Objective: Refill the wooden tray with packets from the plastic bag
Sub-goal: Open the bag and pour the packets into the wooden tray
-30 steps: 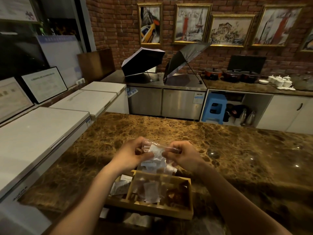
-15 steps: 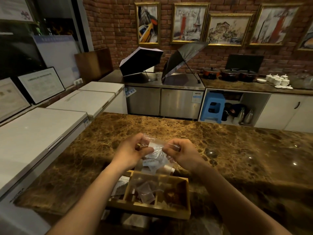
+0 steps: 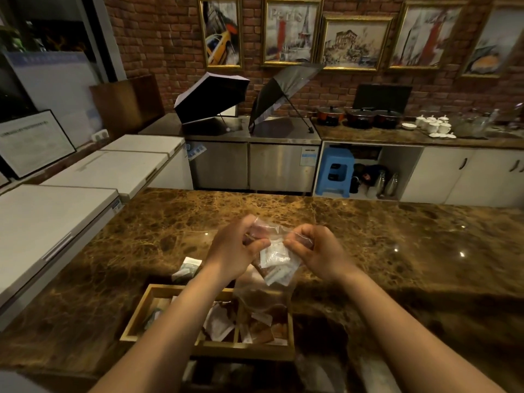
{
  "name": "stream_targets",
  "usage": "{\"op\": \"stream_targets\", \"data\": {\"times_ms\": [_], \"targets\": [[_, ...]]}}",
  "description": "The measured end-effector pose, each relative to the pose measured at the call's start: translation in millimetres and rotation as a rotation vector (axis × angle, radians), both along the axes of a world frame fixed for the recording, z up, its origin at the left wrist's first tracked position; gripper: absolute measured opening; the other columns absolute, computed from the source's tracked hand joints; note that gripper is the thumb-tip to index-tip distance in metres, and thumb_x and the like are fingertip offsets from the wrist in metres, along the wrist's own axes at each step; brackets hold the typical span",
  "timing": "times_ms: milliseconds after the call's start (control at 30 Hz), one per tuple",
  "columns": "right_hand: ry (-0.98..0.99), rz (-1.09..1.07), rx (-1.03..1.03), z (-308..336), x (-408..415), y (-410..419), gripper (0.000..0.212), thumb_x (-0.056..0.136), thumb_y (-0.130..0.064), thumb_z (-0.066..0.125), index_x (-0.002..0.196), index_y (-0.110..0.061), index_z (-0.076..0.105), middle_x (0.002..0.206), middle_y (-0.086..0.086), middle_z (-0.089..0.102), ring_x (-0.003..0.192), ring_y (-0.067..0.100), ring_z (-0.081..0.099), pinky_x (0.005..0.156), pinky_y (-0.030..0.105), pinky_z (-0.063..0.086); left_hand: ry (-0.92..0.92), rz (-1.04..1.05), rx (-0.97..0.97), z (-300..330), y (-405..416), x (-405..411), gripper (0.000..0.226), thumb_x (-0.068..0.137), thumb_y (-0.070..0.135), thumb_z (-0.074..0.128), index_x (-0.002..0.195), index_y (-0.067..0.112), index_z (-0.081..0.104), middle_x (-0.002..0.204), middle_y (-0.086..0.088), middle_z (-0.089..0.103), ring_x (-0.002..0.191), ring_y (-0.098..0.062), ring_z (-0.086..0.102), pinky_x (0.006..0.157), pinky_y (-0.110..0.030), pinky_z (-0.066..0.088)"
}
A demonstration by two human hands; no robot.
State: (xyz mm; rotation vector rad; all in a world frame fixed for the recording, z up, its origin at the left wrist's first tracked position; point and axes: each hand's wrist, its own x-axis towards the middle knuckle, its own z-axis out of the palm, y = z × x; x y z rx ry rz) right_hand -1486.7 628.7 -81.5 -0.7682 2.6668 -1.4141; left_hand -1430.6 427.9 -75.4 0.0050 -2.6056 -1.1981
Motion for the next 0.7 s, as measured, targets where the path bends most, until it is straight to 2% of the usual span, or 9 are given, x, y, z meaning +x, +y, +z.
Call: {"op": "stream_targets", "data": {"times_ms": [100, 200, 300, 400, 467, 533, 633, 700], "targets": [[-0.011, 0.005, 0.005, -0.9, -0.1, 5.5, 0.008, 0.096, -0.023, 0.069, 0.096, -0.015, 0.072, 0.092, -0.004, 0.074, 0.084, 0.007, 0.070, 0.068, 0.018, 0.056, -0.004, -0.021, 0.032, -4.0, 1.8, -1.1, 0.014, 0.088, 0.028, 0.076, 0.096, 0.026, 0.064, 0.103, 0.012, 0.075, 0.085, -0.012, 0.073, 0.073, -0.051, 0.062], [-0.047, 0.013, 0.018, -0.6, 0.2, 5.3, 0.009, 0.096, -0.021, 0.069, 0.095, -0.013, 0.072, 0.092, -0.002, 0.074, 0.084, 0.011, 0.070, 0.065, 0.015, 0.055, -0.028, -0.024, 0.050, -5.8, 1.5, -1.6, 0.013, 0.088, 0.025, 0.076, 0.093, 0.028, 0.064, 0.099, 0.014, 0.074, 0.083, -0.011, 0.073, 0.072, -0.050, 0.063], [-0.066, 0.052, 0.025, -2.3, 0.4, 0.7, 0.009, 0.095, -0.019, 0.069, 0.092, -0.010, 0.070, 0.087, 0.001, 0.072, 0.077, 0.017, 0.070, 0.060, 0.023, 0.060, -0.068, -0.016, 0.063, -6.9, 0.0, 0.9, 0.013, 0.090, 0.021, 0.075, 0.093, 0.026, 0.063, 0.098, 0.016, 0.071, 0.080, -0.009, 0.072, 0.070, -0.044, 0.065], [-0.055, 0.077, 0.048, -2.6, -2.5, -3.8, 0.008, 0.095, -0.018, 0.069, 0.091, -0.011, 0.068, 0.085, 0.003, 0.071, 0.076, 0.024, 0.071, 0.061, 0.031, 0.063, -0.095, 0.013, 0.091, -6.5, -2.8, 3.9, 0.017, 0.091, 0.018, 0.074, 0.105, 0.017, 0.065, 0.099, 0.018, 0.068, 0.081, -0.010, 0.071, 0.064, -0.038, 0.065], [-0.048, 0.089, 0.034, 1.6, -4.4, -6.5, 0.008, 0.095, -0.017, 0.070, 0.091, -0.010, 0.068, 0.085, 0.006, 0.072, 0.073, 0.027, 0.072, 0.061, 0.036, 0.063, -0.081, 0.029, 0.107, -3.0, -5.0, 4.2, 0.019, 0.090, 0.018, 0.075, 0.107, 0.017, 0.065, 0.101, 0.015, 0.069, 0.081, -0.011, 0.072, 0.060, -0.037, 0.065], [-0.010, 0.102, 0.022, 8.5, -7.2, -8.4, 0.009, 0.094, -0.016, 0.071, 0.090, -0.009, 0.069, 0.083, 0.004, 0.072, 0.068, 0.022, 0.071, 0.063, 0.035, 0.062, -0.070, 0.048, 0.123, 3.0, -7.2, 3.0, 0.021, 0.089, 0.017, 0.077, 0.108, 0.018, 0.066, 0.102, 0.012, 0.070, 0.081, -0.012, 0.071, 0.057, -0.036, 0.064], [0.016, 0.103, -0.006, 19.6, -9.3, -11.0, 0.008, 0.093, -0.017, 0.072, 0.088, -0.010, 0.071, 0.078, -0.003, 0.070, 0.067, 0.005, 0.064, 0.065, 0.026, 0.054, -0.054, 0.069, 0.150, 12.5, -9.3, 1.7, 0.022, 0.088, 0.017, 0.078, 0.108, 0.020, 0.068, 0.103, 0.009, 0.070, 0.086, -0.011, 0.069, 0.055, -0.032, 0.063], [0.016, 0.107, -0.037, 26.0, -10.6, -12.8, 0.008, 0.093, -0.017, 0.072, 0.088, -0.010, 0.071, 0.073, -0.005, 0.068, 0.063, 0.005, 0.060, 0.062, 0.027, 0.052, -0.036, 0.066, 0.174, 16.5, -10.7, 2.0, 0.019, 0.088, 0.017, 0.078, 0.102, 0.024, 0.067, 0.102, 0.009, 0.070, 0.088, -0.013, 0.070, 0.055, -0.032, 0.064]]}}
